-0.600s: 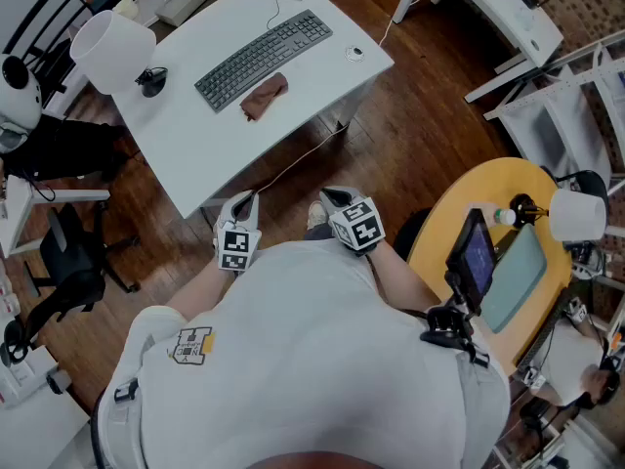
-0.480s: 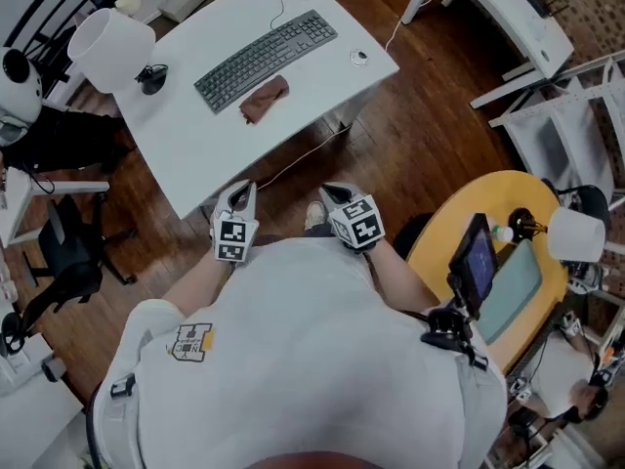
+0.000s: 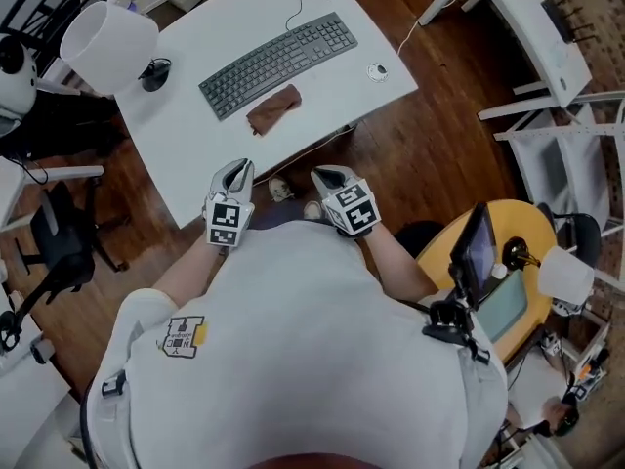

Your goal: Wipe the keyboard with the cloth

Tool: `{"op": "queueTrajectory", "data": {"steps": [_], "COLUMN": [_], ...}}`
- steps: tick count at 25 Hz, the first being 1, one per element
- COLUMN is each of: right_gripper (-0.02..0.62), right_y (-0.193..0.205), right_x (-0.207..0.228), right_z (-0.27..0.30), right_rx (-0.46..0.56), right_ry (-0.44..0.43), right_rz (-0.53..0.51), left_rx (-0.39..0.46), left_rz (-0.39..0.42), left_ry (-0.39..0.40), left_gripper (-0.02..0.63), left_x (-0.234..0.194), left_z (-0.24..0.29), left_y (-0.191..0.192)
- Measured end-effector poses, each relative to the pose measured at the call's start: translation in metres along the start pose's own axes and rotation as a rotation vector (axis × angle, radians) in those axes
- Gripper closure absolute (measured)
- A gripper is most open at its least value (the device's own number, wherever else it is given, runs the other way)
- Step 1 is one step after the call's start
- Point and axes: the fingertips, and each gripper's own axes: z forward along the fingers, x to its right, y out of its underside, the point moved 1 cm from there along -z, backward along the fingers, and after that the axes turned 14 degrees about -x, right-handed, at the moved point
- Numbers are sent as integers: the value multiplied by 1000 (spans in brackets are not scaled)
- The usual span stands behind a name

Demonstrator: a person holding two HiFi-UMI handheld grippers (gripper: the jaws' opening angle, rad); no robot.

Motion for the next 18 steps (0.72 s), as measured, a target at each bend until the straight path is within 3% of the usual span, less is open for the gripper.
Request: {"op": "queueTrajectory", "data": {"steps": [4,9,14,18], "right_gripper": [588,485,334,250], "right_y": [-44,-106,-144,-155], "right_x": [11,16,19,31], "right_z": [22,25,43,79], "right_rx": [-15,-52,-188,-378], "right_ry": [-11,2,33,-28], "right_rz": [-111,-353,-764,-1097], "left_rx": [5,35,5,-24], "left_rz": [-26,15,85,101], "left_ry": [44,99,127,88], "left_gripper": [573,527,466,454], "left_x": [-26,-39,-38,-42], "left_z": [33,43,59,75], "left_y": [-4,-28,-26,-30]}}
